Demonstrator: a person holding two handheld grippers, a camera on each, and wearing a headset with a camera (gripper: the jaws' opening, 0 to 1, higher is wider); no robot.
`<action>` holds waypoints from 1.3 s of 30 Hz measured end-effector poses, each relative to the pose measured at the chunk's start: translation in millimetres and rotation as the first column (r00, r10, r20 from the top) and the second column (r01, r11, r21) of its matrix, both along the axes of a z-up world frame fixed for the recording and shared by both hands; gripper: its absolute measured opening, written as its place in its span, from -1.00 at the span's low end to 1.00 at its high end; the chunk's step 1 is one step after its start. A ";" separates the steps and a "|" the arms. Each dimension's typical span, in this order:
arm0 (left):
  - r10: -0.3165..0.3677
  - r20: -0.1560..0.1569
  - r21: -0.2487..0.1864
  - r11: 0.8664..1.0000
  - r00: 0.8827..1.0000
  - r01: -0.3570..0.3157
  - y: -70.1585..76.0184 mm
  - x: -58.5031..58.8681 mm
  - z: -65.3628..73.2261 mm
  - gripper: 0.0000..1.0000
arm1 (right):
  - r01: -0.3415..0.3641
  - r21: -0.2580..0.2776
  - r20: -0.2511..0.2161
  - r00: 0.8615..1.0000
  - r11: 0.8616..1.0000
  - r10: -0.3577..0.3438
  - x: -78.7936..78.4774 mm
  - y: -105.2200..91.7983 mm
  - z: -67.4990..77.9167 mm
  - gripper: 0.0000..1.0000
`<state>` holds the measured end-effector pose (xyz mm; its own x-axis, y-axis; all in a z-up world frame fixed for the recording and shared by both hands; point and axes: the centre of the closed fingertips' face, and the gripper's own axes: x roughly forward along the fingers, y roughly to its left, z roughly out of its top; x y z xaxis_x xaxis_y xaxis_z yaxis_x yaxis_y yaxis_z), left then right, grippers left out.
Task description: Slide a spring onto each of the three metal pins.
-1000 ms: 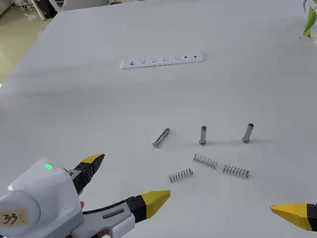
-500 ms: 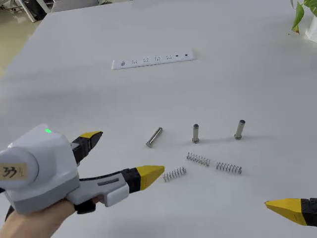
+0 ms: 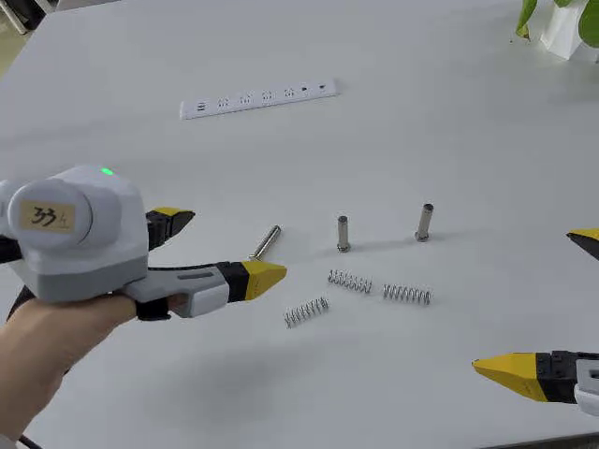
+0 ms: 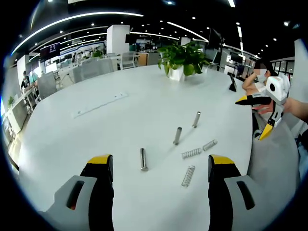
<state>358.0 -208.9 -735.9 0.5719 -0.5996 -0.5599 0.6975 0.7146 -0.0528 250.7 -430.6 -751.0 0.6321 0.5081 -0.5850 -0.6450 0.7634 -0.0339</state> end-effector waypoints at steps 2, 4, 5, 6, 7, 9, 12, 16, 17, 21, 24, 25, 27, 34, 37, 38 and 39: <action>0.000 -0.005 0.025 1.000 1.000 0.000 0.1 4.4 -2.7 0.55 | -0.002 0.002 0.001 1.000 1.000 0.002 -0.1 1.0 -0.2 0.97; -0.009 0.006 0.061 0.998 1.000 0.009 -0.7 9.9 -4.7 0.56 | -0.003 0.002 0.001 1.000 1.000 0.003 0.2 1.3 -0.7 0.96; -0.012 0.003 0.091 0.996 1.000 0.012 0.7 12.4 -7.2 0.56 | -0.002 0.002 0.001 1.000 1.000 0.002 0.6 1.1 -1.2 0.96; -0.012 -0.005 0.107 0.994 1.000 0.012 1.2 13.7 -9.4 0.53 | -0.002 0.001 0.000 1.000 1.000 0.002 0.7 1.0 -1.5 0.96; -0.016 -0.010 0.119 0.993 1.000 0.017 1.4 15.2 -10.8 0.51 | -0.002 0.001 0.000 1.000 1.000 0.002 0.8 0.9 -1.8 0.96; -0.016 -0.012 0.124 0.992 1.000 0.017 0.5 20.4 -12.2 0.49 | -0.002 0.002 0.000 1.000 1.000 0.002 0.9 0.9 -2.5 0.96; -0.021 -0.036 0.125 0.992 0.999 0.026 -0.4 24.7 -15.6 0.38 | -0.003 0.006 -0.003 1.000 1.000 0.003 0.0 0.9 -4.0 0.94; -0.025 -0.067 0.145 0.989 0.997 0.034 -0.3 31.0 -25.2 0.32 | 0.000 0.010 -0.009 1.000 1.000 0.000 -2.4 0.2 -6.3 0.94; -0.024 -0.073 0.150 0.988 0.997 0.035 -0.2 32.2 -27.3 0.28 | 0.002 0.011 -0.010 1.000 1.000 -0.002 -2.8 -0.2 -6.7 0.94; -0.023 -0.090 0.168 0.985 0.996 0.038 -1.0 38.8 -36.4 0.19 | 0.010 0.016 -0.013 1.000 1.000 -0.010 -4.2 -2.2 -8.0 0.93; -0.026 -0.103 0.181 0.982 0.994 0.045 -2.2 42.0 -42.4 0.13 | 0.014 0.018 -0.015 1.000 1.000 -0.014 -4.8 -3.2 -8.7 0.93; -0.031 -0.111 0.183 0.982 0.993 0.051 -3.0 42.8 -45.0 0.10 | 0.014 0.018 -0.016 1.000 1.000 -0.014 -5.2 -3.4 -9.0 0.92; -0.030 -0.133 0.188 0.981 0.991 0.055 -4.5 42.8 -49.0 0.05 | 0.013 0.019 -0.016 1.000 1.000 -0.012 -5.9 -3.4 -9.6 0.92; -0.034 -0.163 0.190 0.980 0.986 0.065 -9.0 46.3 -57.5 -0.17 | 0.014 0.024 -0.017 1.000 1.000 -0.013 -7.3 -2.9 -10.7 0.91; -0.031 -0.175 0.199 0.978 0.984 0.066 -9.4 48.8 -63.4 -0.22 | 0.013 0.027 -0.018 1.000 1.000 -0.013 -7.7 -2.2 -11.5 0.90; -0.028 -0.179 0.202 0.977 0.983 0.065 -9.3 49.6 -64.8 -0.24 | 0.013 0.028 -0.019 1.000 1.000 -0.013 -7.7 -2.1 -11.8 0.90; -0.028 -0.180 0.202 0.977 0.983 0.065 -9.3 50.4 -66.0 -0.27 | 0.013 0.027 -0.020 1.000 1.000 -0.012 -7.9 -2.0 -12.2 0.90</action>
<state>408.4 -218.2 -801.9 0.4279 -0.4842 -0.7632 0.7235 0.6896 -0.0319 242.8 -432.6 -763.2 0.6272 0.5162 -0.5832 -0.6356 0.7720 -0.0003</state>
